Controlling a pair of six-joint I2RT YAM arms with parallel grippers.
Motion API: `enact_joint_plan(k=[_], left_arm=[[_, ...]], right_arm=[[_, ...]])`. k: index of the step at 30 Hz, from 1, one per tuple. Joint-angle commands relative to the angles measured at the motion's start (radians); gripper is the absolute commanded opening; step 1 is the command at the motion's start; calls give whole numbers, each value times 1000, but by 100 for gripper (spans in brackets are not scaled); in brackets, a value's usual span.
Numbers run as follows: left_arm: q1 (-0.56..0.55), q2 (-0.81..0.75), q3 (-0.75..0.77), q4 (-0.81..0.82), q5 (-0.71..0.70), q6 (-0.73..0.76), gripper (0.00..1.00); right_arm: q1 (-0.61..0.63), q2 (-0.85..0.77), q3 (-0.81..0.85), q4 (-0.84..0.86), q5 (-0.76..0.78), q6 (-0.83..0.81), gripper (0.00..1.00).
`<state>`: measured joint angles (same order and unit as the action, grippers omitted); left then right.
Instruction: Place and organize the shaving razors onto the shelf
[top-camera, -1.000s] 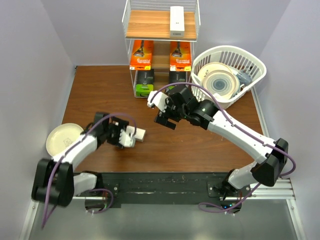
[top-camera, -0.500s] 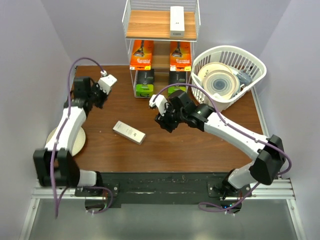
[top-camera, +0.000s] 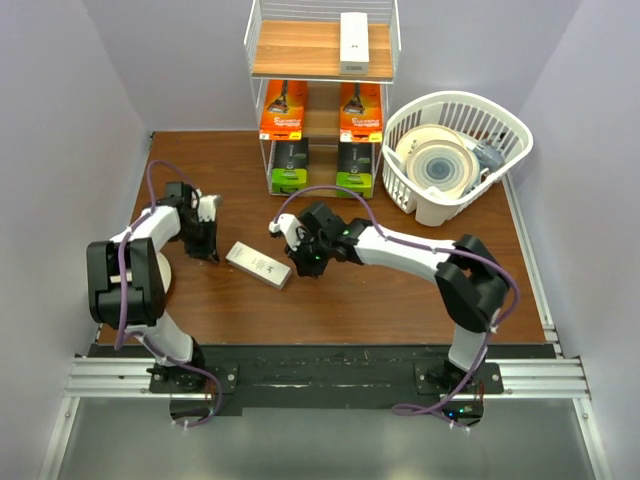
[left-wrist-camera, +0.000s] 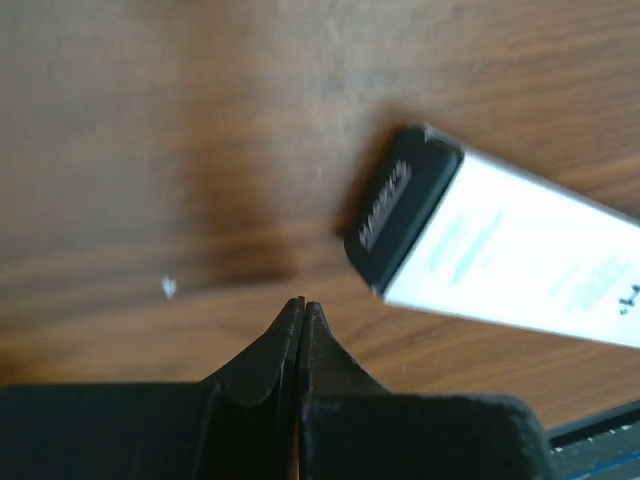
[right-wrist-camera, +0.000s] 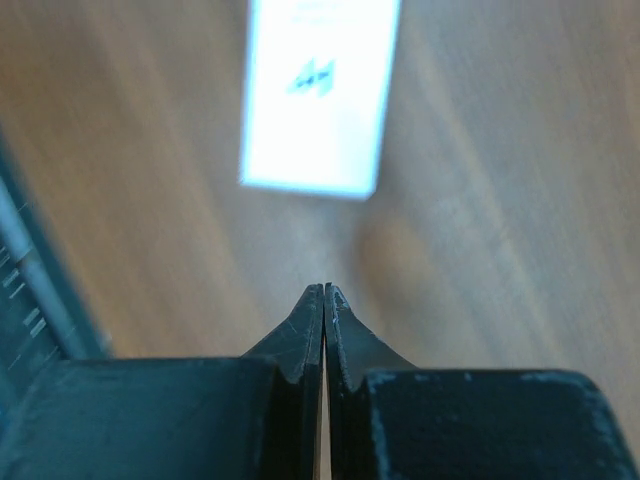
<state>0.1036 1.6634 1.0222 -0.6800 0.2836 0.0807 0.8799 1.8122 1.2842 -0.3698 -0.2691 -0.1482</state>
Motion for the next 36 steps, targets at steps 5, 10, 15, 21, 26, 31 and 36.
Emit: enact_joint_plan(k=[5,10,15,21,26,31,36], left_arm=[[2,-99,38,-141,89,-105,0],[-4,-53,-31,-83,215,-133,0],[-44,12,33,-41,230,-148,0],[-94,159,226,-27,220,-153,0],[-136,206,328,-33,166,-153,0],[-136,92,263,-65,65,-153,6],[-166,-213,80,-21,5,-162,63]], right_arm=[[-12,160,188,106,120,39,0],[-4,240,245,88,76,42,0],[7,237,236,60,13,84,0],[47,240,228,65,-67,142,2],[76,271,277,60,-55,141,2],[73,260,285,43,30,96,2],[39,167,224,35,54,101,7]])
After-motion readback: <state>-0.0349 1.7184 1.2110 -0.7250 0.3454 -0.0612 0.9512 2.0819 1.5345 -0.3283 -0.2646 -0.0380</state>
